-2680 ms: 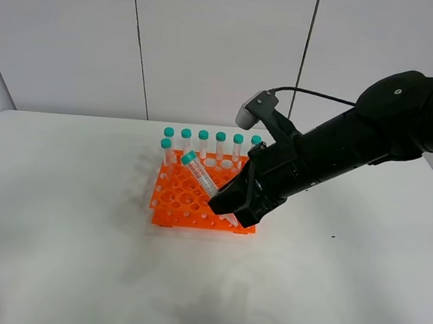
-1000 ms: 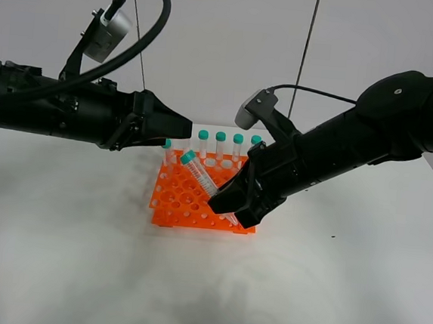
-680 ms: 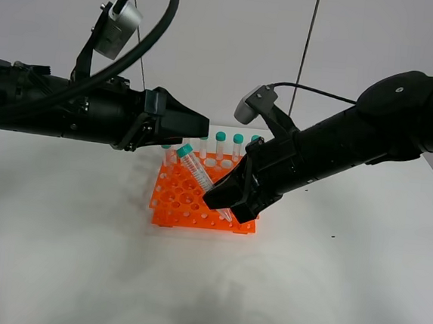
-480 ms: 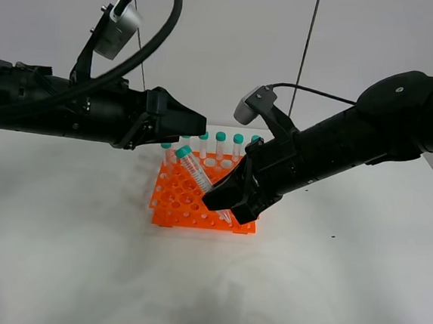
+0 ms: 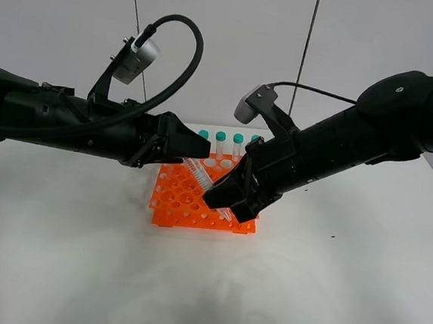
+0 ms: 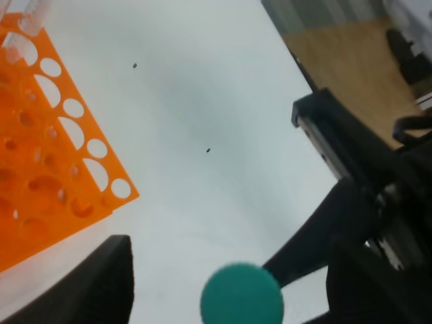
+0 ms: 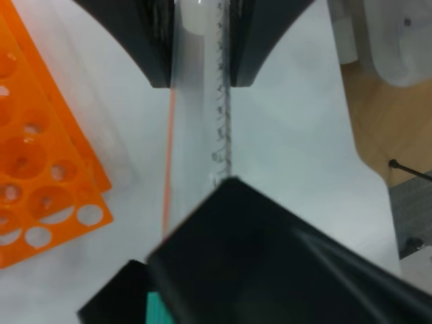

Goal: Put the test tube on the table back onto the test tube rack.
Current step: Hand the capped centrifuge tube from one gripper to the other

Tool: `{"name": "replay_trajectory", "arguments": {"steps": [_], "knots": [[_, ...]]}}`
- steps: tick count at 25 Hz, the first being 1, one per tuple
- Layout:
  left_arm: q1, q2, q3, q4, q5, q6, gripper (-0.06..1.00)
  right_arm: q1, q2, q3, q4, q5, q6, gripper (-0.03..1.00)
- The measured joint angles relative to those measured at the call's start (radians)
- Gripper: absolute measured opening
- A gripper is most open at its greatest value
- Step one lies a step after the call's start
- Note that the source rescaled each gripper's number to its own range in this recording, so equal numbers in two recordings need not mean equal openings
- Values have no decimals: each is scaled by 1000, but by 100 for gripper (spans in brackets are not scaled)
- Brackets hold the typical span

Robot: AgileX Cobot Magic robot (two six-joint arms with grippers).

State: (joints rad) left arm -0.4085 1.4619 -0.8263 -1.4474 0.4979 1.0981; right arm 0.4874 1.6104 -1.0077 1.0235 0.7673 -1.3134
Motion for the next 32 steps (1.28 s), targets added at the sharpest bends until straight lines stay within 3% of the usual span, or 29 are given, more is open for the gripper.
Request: {"name": "replay_trajectory", "arguments": {"steps": [12, 17, 22, 26, 30, 32], "knots": [[0, 0, 0, -26, 3, 0, 89, 0, 0, 0, -30, -21, 49, 4], [0, 0, 0, -26, 3, 0, 71, 0, 0, 0, -27, -23, 53, 4], [0, 0, 0, -27, 5, 0, 66, 0, 0, 0, -10, -23, 54, 4], [0, 0, 0, -27, 5, 0, 46, 0, 0, 0, -8, -23, 55, 4], [0, 0, 0, -27, 1, 0, 0, 0, 0, 0, -8, -23, 56, 4], [0, 0, 0, -27, 1, 0, 0, 0, 0, 0, -7, -22, 56, 4]]}}
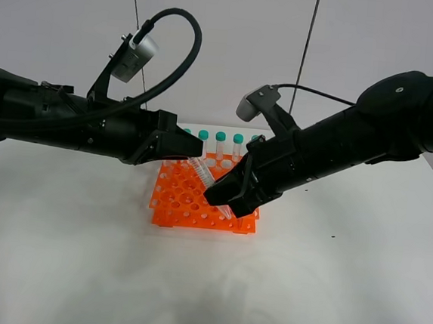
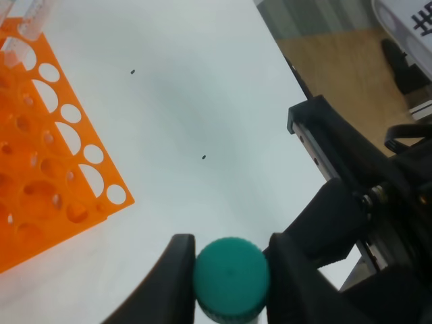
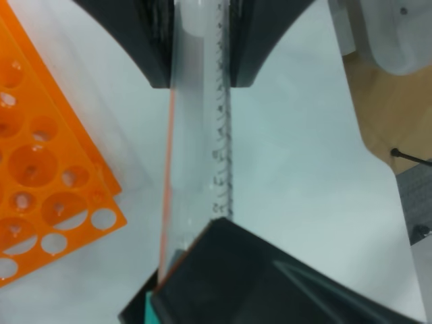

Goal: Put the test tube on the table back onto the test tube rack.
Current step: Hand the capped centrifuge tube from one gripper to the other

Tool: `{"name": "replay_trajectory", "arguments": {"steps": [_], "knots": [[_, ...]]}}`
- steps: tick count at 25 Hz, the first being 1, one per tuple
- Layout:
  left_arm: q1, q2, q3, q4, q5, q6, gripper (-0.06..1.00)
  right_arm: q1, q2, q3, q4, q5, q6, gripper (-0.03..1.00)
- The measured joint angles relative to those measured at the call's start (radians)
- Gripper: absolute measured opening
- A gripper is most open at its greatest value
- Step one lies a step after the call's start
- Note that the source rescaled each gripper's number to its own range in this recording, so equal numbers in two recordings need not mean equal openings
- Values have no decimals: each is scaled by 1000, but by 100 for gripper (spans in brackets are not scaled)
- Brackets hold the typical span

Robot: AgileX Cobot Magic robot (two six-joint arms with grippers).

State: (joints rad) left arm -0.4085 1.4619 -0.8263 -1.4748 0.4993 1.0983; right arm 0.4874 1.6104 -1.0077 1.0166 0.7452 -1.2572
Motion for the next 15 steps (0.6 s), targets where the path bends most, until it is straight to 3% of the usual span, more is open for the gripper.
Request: {"name": "replay_trajectory", "arguments": {"steps": [9, 10, 13, 15], "knots": [[0, 0, 0, 0, 0, 0, 0, 0, 0, 0, 0, -8, 0, 7], [0, 0, 0, 0, 0, 0, 0, 0, 0, 0, 0, -16, 0, 13], [0, 0, 0, 0, 4, 0, 0, 0, 0, 0, 0, -31, 0, 65], [0, 0, 0, 0, 4, 1, 0, 0, 0, 0, 0, -32, 0, 86]]}}
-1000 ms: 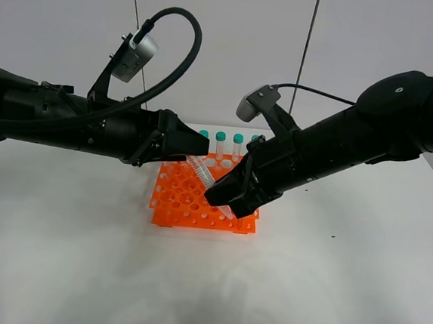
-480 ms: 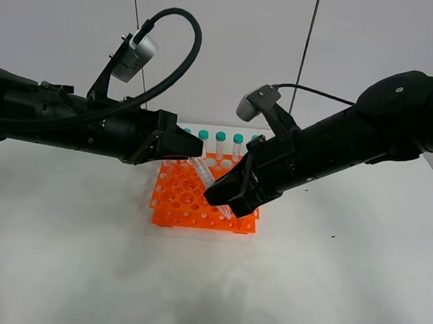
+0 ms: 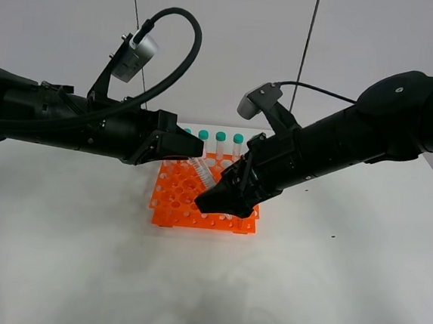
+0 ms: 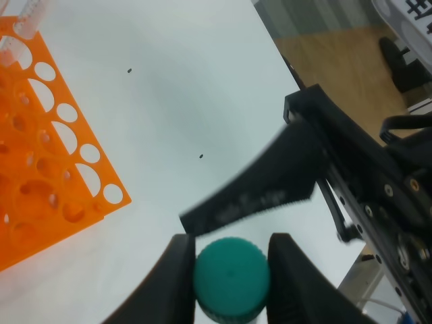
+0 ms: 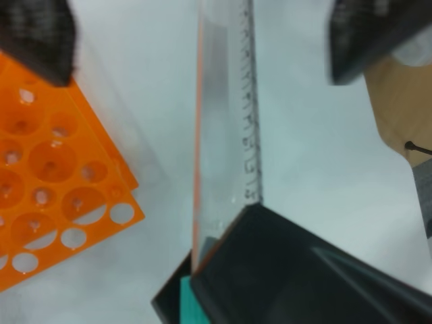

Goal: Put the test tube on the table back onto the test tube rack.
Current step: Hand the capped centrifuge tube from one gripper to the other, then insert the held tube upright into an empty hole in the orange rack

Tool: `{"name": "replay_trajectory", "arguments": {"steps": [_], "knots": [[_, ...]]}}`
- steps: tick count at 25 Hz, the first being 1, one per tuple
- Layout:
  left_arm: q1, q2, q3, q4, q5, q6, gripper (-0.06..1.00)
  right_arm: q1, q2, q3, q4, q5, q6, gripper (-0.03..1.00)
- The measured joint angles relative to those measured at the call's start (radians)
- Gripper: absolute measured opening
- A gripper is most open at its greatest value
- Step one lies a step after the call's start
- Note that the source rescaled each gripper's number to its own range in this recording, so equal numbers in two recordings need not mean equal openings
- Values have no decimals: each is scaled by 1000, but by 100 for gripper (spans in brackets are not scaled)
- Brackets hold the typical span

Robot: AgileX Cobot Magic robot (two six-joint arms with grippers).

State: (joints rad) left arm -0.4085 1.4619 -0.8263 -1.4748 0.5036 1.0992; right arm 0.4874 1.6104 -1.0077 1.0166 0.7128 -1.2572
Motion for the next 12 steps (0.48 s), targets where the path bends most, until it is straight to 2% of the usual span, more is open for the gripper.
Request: {"name": "replay_trajectory", "arguments": {"steps": [3, 7, 12], "knots": [[0, 0, 0, 0, 0, 0, 0, 0, -1, 0, -11, -9, 13, 97], [0, 0, 0, 0, 0, 0, 0, 0, -49, -5, -71, -2, 88, 100], [0, 0, 0, 0, 0, 0, 0, 0, -126, -116, -259, 109, 318, 100]]}}
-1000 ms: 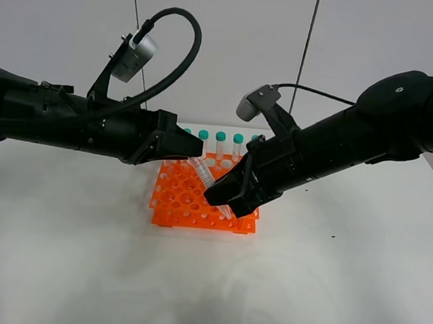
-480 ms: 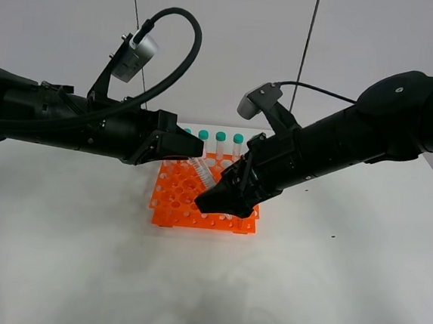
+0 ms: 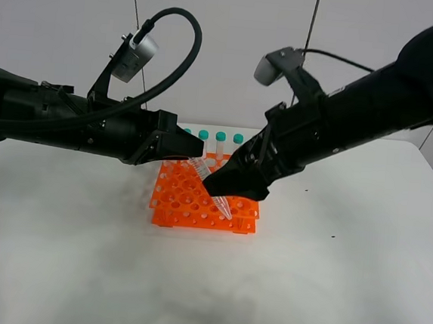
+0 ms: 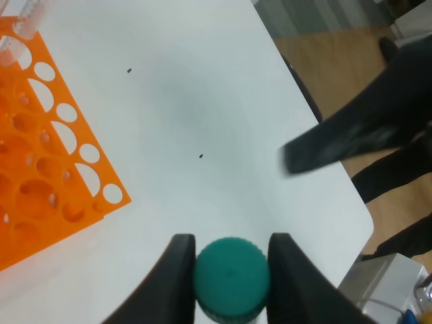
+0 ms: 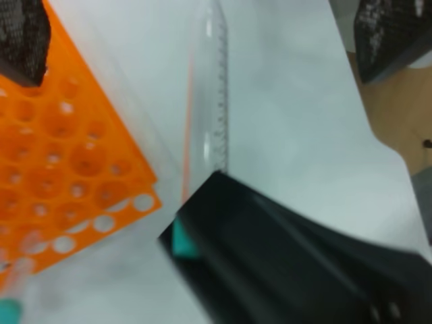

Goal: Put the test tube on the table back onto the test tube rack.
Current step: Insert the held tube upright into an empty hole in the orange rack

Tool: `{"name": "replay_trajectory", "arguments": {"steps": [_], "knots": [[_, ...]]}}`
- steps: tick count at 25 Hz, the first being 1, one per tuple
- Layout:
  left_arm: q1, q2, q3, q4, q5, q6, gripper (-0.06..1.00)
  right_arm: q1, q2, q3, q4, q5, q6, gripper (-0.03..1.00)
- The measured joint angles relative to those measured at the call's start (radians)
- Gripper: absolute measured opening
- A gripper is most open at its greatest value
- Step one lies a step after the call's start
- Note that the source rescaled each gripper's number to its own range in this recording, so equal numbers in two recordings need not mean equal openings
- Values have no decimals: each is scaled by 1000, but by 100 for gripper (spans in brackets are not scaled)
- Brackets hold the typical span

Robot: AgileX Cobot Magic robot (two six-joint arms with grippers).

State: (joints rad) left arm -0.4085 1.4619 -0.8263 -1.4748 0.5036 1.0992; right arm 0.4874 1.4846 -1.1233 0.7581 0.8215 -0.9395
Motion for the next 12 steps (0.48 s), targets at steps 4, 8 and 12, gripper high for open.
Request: {"name": "replay_trajectory", "arguments": {"steps": [4, 8, 12], "knots": [[0, 0, 0, 0, 0, 0, 0, 0, 0, -116, -246, 44, 306, 100], [0, 0, 0, 0, 0, 0, 0, 0, 19, -165, -535, 43, 605, 100], [0, 0, 0, 0, 0, 0, 0, -6, 52, -166, -758, 46, 835, 100]]}}
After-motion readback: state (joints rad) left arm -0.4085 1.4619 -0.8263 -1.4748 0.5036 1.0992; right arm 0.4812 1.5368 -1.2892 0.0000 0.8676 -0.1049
